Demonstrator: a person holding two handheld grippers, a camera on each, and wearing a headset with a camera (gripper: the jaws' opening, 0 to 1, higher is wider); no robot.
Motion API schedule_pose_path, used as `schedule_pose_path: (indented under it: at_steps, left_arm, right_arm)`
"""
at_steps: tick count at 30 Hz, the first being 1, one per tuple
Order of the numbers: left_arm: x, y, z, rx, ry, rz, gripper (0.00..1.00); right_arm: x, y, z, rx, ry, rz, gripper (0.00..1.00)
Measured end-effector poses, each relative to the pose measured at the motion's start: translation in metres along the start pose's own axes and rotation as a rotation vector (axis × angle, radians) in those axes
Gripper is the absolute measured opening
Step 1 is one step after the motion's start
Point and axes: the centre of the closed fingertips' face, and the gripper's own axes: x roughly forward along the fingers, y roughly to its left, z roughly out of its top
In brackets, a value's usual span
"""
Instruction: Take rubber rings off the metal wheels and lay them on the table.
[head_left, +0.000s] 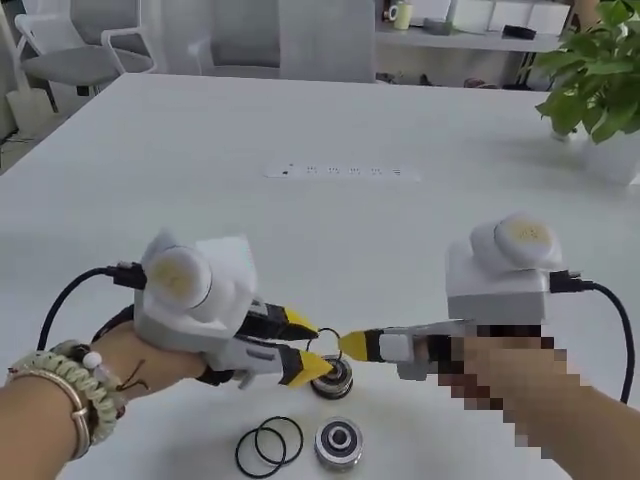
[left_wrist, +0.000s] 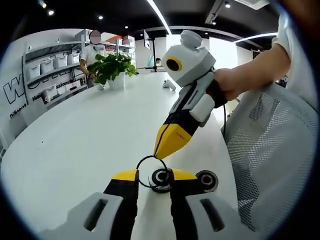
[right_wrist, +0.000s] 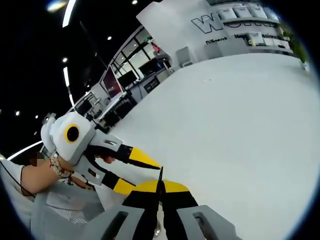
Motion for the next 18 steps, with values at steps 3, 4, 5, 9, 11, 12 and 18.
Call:
schedule_pose_path:
  at_steps: [3,4,5,9,11,12,18]
  left_arm:
    - [-0.003,-0.001,0.005,-0.003,-0.008,-0.008,0.23]
    - [-0.004,-0.001,0.007,0.002,-0.011,-0.01,0.24]
    - [-0.005,-0.002,0.009,0.006,-0.012,-0.011,0.26]
    - [-0.009,-0.004,0.013,0.019,-0.014,-0.015,0.3]
    - [-0.01,-0.005,0.016,0.022,-0.016,-0.018,0.31]
    - [-0.011,-0.006,0.018,0.027,-0.017,-0.021,0.32]
    - [-0.015,-0.008,0.026,0.036,-0.03,-0.031,0.35]
  right_arm:
    - [-0.004,-0.002,0.006,0.012,-0.026,-0.006,0.0]
    - [-0.005,-0.003,0.009,0.019,-0.037,-0.007,0.0]
    - [-0.006,-0.003,0.011,0.023,-0.046,-0.007,0.0]
    - [-0.011,-0.001,0.018,0.042,-0.084,-0.006,0.0]
    - [-0.013,-0.002,0.02,0.047,-0.096,-0.007,0.0]
    - [-0.014,-0.003,0.021,0.048,-0.101,-0.007,0.0]
    - [-0.016,-0.001,0.027,0.058,-0.128,-0.003,0.0]
